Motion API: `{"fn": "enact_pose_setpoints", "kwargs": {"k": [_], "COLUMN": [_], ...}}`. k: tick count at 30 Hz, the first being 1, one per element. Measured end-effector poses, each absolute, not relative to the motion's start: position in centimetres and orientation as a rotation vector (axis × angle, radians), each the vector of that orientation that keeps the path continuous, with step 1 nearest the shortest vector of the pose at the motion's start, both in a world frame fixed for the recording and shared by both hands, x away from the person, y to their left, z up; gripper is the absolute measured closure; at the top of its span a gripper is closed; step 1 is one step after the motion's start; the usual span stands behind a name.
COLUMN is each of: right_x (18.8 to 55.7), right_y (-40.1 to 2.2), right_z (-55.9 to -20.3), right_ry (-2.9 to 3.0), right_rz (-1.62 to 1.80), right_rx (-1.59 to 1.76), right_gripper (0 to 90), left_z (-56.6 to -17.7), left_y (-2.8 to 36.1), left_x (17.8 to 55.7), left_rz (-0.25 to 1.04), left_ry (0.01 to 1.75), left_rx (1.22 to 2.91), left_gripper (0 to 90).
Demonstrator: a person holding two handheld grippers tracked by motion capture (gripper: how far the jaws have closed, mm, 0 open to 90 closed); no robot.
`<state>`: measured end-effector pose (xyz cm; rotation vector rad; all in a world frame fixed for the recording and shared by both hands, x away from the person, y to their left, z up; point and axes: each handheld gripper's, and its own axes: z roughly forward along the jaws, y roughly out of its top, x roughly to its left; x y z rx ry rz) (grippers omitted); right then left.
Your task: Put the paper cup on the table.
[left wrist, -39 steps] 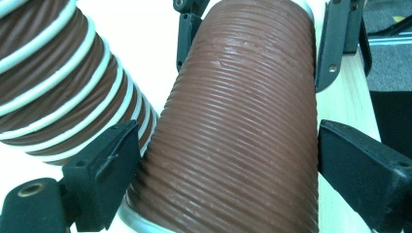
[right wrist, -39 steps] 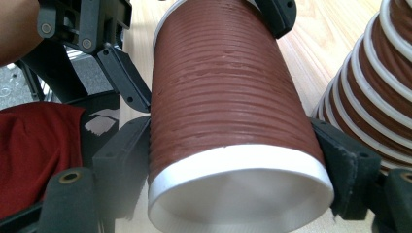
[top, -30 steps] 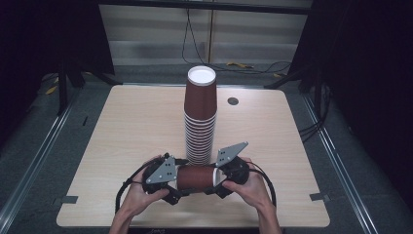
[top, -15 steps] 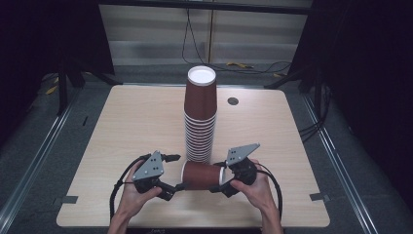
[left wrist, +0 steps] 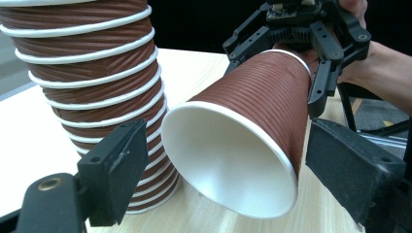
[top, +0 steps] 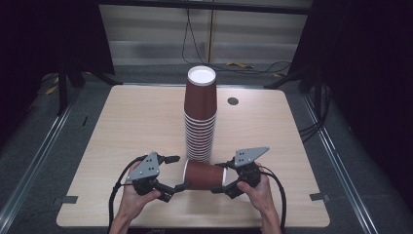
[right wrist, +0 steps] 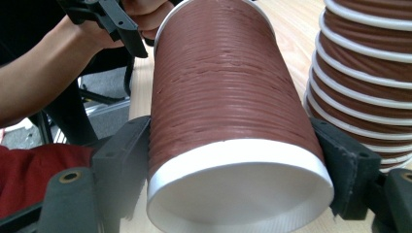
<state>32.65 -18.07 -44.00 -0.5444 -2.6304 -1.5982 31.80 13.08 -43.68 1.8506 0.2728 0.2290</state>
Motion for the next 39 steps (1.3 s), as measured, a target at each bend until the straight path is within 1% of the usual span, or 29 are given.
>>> {"fn": "enact_pose_setpoints", "kwargs": {"k": [11,21,23,26,27,29,33,39], "right_x": [32.6,32.5,32.5,32.4,32.4,32.4,32.4,32.4], "right_y": [-18.6,-18.5,-18.5,-18.4,-18.4,-18.3,-18.1,-17.8], "right_z": [-44.6,-44.8,-44.8,-44.7,-44.7,-44.7,-44.7,-44.6], "right_ry": [-2.534,-2.496,-2.480,-2.459,-2.454,-2.455,-2.458,-2.468], "right_rz": [-1.716,-1.773,-1.789,-1.809,-1.810,-1.811,-1.802,-1.785], "right_rx": [-0.529,-0.492,-0.476,-0.449,-0.446,-0.437,-0.422,-0.409], "right_gripper": [22.3,22.4,22.4,22.5,22.5,22.5,22.5,22.5], "left_z": [-44.0,-44.2,-44.1,-44.1,-44.1,-44.1,-44.2,-44.4], "left_y": [13.3,13.2,13.1,12.9,12.8,12.6,12.1,11.4], "left_x": [31.7,31.7,31.7,31.8,31.8,31.9,31.9,32.0], "left_rz": [0.213,0.164,0.155,0.143,0.150,0.147,0.140,0.127], "left_ry": [0.290,0.275,0.269,0.276,0.282,0.276,0.259,0.245], "left_rx": [1.822,1.799,1.799,1.801,1.804,1.812,1.840,1.861], "left_gripper": [15.5,15.2,14.0,4.9,4.9,2.0,2.4,0.0]}}
